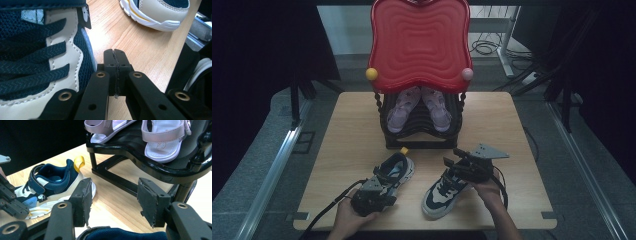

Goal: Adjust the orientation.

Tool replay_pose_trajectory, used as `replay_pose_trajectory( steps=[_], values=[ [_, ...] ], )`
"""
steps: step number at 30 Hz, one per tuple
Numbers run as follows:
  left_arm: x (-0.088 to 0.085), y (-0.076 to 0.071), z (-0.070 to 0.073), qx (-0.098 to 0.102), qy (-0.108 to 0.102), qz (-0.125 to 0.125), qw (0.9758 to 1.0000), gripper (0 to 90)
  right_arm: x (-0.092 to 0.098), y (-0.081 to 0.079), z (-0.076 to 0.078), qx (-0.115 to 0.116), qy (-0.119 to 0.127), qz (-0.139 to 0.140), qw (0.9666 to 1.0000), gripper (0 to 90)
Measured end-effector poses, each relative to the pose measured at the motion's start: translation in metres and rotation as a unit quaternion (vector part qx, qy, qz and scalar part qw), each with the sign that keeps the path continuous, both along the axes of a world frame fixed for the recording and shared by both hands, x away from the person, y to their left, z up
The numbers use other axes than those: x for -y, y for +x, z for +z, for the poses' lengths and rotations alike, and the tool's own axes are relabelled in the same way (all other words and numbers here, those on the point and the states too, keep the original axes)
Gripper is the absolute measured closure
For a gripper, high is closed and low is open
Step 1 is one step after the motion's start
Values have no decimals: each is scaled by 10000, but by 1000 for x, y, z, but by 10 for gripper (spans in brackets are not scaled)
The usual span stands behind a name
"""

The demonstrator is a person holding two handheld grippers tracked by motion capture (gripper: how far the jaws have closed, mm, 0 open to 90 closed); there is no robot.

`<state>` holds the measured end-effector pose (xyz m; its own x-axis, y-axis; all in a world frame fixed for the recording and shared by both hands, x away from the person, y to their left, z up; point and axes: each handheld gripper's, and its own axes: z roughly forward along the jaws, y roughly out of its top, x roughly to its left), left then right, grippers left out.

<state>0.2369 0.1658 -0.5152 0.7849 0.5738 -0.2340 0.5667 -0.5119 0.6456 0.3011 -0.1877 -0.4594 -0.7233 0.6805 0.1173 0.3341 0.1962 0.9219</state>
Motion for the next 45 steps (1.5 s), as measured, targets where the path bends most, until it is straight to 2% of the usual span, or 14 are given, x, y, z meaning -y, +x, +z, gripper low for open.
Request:
replay_pose_trajectory(
  steps=[8,12,20,23,28,45],
  values=[
    [-3,2,-1,-59,88,9,9999,898,1,0,0,-6,2,-22,10000,455],
    [-11,4,-1,-61,179,41,9998,898,2,0,1,5,9,-30,10000,455],
    [-24,6,-4,-145,193,163,9996,893,1,0,0,10,-2,-66,10000,455],
    [-27,7,-5,-184,129,207,9995,895,1,-1,1,3,-23,-51,10000,455],
    [-32,9,-4,-188,190,256,9993,895,1,-1,1,-2,-22,-51,10000,455],
    [-50,17,-6,-212,53,709,9972,896,0,-1,2,43,-32,-80,10000,456]
  ],
)
